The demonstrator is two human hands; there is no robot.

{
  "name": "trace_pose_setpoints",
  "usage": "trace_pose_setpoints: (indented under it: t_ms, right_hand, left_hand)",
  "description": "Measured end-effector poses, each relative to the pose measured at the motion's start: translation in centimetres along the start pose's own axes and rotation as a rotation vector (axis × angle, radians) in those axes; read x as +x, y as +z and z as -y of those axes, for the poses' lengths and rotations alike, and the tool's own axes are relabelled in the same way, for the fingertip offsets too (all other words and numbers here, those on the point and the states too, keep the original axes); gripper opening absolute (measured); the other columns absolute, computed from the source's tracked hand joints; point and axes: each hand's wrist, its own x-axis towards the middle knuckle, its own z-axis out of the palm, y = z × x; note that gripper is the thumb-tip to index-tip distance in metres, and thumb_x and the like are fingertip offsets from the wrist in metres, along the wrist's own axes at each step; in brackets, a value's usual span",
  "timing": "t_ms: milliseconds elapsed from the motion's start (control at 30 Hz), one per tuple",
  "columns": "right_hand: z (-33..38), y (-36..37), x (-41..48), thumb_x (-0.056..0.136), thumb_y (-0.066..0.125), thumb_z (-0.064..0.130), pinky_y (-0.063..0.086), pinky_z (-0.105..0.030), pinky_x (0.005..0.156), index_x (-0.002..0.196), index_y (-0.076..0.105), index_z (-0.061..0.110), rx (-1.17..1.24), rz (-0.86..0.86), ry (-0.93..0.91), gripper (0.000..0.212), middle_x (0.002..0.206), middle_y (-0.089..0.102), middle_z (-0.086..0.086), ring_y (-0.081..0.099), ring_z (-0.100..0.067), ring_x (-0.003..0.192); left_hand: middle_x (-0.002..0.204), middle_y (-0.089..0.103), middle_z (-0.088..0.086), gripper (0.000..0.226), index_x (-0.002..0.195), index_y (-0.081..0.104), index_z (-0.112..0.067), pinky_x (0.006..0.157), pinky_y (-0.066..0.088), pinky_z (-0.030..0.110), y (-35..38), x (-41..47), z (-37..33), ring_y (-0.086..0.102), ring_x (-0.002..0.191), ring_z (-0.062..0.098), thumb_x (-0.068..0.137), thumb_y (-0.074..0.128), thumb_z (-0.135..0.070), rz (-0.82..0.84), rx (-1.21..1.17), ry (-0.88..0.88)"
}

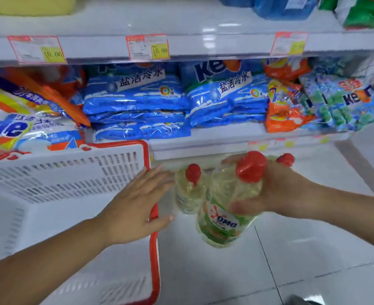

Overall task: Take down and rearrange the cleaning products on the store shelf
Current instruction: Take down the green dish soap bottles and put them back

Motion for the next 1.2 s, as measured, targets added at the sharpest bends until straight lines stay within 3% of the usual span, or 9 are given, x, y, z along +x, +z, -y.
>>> trace_pose_setpoints:
  t_ms: [67,367,500,600,700,833,900,1067,1200]
  right_hand:
    - [-3.2,3.0,0.5,0.061,0.094,0.028,0.041,-0.002,0.082,0.105,0.056,0.05,-0.033,0.04,0.061,0.063,0.101,0.064,0.038,0.056,0.021,0.096]
    - [-10.7,7.8,2.3,0.062,0.093,0.02,0.057,-0.029,0.083,0.13,0.045,0.042,0.018,0.045,0.132,0.086,0.092,0.066,0.025,0.066,-0.008,0.092]
    - [-9.7,5.1,3.1,0.065,0.092,0.03,0.046,-0.027,0.104,0.15,0.019,0.044,-0.228,0.337,0.239,0.113,0.148,0.037,0.014,0.045,-0.013,0.132]
    - [-4.7,0.5,4.1,0.076,0.084,0.036,0.042,-0.021,0.102,0.151,0.023,0.043,-0.442,0.51,0.3,0.097,0.146,0.041,0.011,0.047,-0.01,0.131]
    - [2.2,-4.8,4.5,0.077,0.08,0.04,0.054,-0.025,0.09,0.12,0.052,0.051,-0.385,0.31,0.151,0.052,0.114,0.065,0.018,0.066,-0.003,0.101]
    - [9.2,-10.1,7.1,0.083,0.072,0.024,0.058,-0.033,0.085,0.108,0.066,0.029,-0.026,-0.145,-0.145,0.026,0.098,0.076,-0.004,0.073,-0.018,0.09]
    - [11.6,-12.4,9.5,0.091,0.064,0.004,0.058,-0.032,0.079,0.101,0.067,0.021,0.075,-0.345,-0.27,0.02,0.091,0.076,-0.009,0.074,-0.019,0.082]
    - [16.5,-16.8,17.3,0.095,0.063,0.013,0.056,-0.034,0.075,0.095,0.064,0.022,0.228,-0.659,-0.383,0.009,0.094,0.07,-0.008,0.069,-0.02,0.086]
    - [19.0,-18.6,24.7,0.086,0.074,0.038,0.052,-0.036,0.097,0.14,0.045,0.02,0.111,-0.632,-0.245,0.063,0.131,0.058,-0.005,0.059,-0.022,0.117]
  left_hand:
    - [0.158,0.032,0.001,0.071,0.148,0.042,-0.018,0.122,0.008,0.04,0.5,-0.3,0.0,0.013,0.151,0.02,0.09,0.044,-0.06,-0.02,-0.008,0.019]
    - [0.158,0.032,0.001,0.067,0.148,0.043,-0.019,0.123,0.008,0.044,0.5,-0.4,0.1,0.011,0.152,0.018,0.093,0.039,-0.058,-0.019,-0.016,0.011]
    - [0.156,0.035,0.001,0.071,0.147,0.043,-0.021,0.121,0.012,0.037,-0.8,0.5,0.1,0.023,0.148,0.02,0.09,0.042,-0.063,-0.038,0.061,0.01]
    - [0.156,0.034,-0.001,0.07,0.147,0.042,-0.022,0.12,0.021,0.041,-3.9,3.0,0.0,0.025,0.147,0.019,0.09,0.044,-0.063,-0.158,0.061,-0.021]
    - [0.153,0.04,0.002,0.063,0.142,0.049,-0.017,0.117,0.027,0.044,-8.6,6.8,0.6,0.032,0.144,0.023,0.09,0.053,-0.052,-0.393,0.107,-0.022]
    - [0.148,0.045,0.006,0.058,0.137,0.054,-0.014,0.116,0.029,0.044,-16.4,12.2,2.6,0.036,0.141,0.027,0.087,0.058,-0.043,-0.65,0.178,-0.066]
    - [0.147,0.046,0.007,0.06,0.137,0.053,-0.014,0.116,0.03,0.044,-19.0,14.3,4.0,0.037,0.141,0.028,0.088,0.054,-0.048,-0.68,0.225,-0.131]
    - [0.133,0.062,0.002,0.066,0.127,0.063,-0.02,0.102,0.04,0.037,-19.7,17.0,7.7,0.055,0.125,0.023,0.088,0.038,-0.068,-0.535,0.357,-0.279]
    - [0.107,0.069,-0.007,0.05,0.106,0.067,-0.024,0.078,0.038,0.032,-18.7,17.6,8.4,0.064,0.094,0.019,0.091,0.04,-0.064,-0.659,0.445,-0.25]
